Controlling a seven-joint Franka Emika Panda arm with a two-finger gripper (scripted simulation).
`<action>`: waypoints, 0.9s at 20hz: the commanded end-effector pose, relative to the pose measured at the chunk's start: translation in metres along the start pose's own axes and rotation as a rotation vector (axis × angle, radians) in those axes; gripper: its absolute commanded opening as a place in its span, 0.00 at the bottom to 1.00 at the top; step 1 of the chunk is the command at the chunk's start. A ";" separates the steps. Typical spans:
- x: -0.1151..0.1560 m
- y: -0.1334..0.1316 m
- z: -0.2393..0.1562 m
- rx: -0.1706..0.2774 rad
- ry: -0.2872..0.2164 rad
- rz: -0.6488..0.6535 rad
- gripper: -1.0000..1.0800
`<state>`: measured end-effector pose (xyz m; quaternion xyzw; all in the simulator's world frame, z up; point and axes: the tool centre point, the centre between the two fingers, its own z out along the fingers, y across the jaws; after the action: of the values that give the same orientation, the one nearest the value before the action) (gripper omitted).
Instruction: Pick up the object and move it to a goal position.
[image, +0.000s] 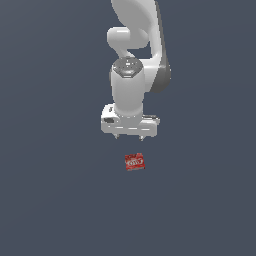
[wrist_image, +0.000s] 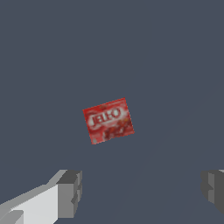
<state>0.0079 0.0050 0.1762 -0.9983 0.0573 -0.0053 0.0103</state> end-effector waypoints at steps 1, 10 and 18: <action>0.001 -0.001 0.004 0.001 -0.001 0.045 0.96; 0.007 -0.007 0.023 0.004 -0.007 0.268 0.96; 0.013 -0.012 0.041 0.003 -0.010 0.482 0.96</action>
<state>0.0213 0.0151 0.1391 -0.9617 0.2737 0.0019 0.0131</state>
